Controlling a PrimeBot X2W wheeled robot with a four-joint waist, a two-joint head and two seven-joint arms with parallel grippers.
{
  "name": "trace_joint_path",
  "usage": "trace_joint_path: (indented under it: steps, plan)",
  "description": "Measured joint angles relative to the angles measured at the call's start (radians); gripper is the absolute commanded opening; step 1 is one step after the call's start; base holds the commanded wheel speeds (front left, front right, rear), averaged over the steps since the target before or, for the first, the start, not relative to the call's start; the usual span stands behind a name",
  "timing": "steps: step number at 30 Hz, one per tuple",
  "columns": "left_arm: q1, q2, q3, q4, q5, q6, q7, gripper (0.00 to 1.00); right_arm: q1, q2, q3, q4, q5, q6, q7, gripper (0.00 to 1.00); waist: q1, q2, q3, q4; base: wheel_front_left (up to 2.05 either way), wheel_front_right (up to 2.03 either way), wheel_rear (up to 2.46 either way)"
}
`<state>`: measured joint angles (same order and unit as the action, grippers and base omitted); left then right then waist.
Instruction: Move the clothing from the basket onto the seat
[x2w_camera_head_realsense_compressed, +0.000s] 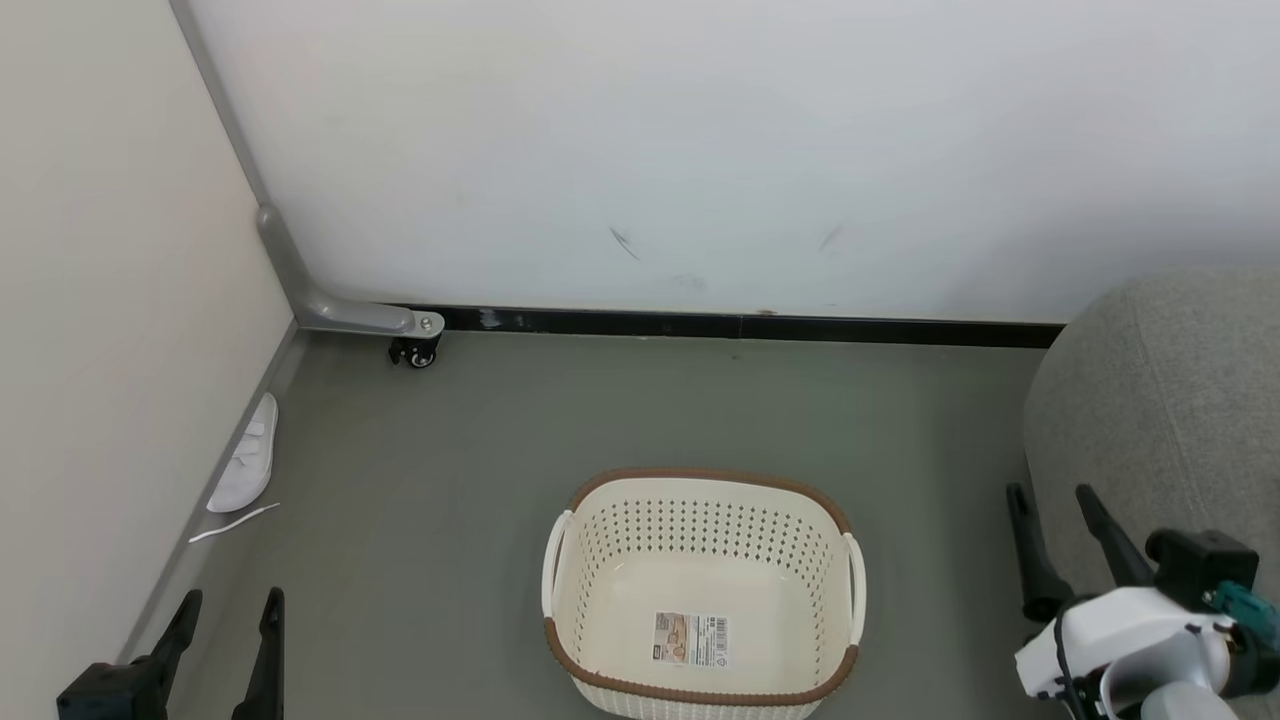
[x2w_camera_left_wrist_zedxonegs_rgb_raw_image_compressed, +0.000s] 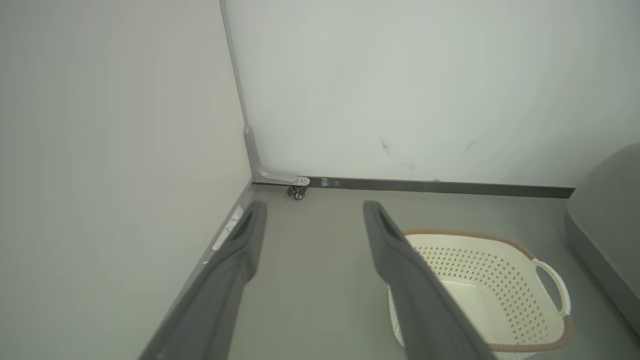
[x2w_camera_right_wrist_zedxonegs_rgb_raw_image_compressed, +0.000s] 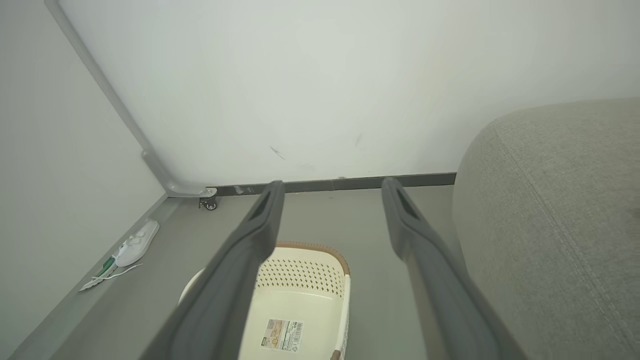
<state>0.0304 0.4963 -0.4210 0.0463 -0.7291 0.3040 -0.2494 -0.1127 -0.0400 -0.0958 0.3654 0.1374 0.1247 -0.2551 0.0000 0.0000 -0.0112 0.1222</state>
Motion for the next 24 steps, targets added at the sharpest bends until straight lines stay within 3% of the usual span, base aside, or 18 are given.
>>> trace_joint_path:
  steps: [24]
  plan:
    - [0.041,-0.055,0.083,0.036,0.058,-0.058,0.000,1.00,0.089,0.002,-0.002,-0.065,0.030,0.000,0.000,1.00,0.0000,0.0000,-0.013,-0.077,0.00,0.00,0.00]
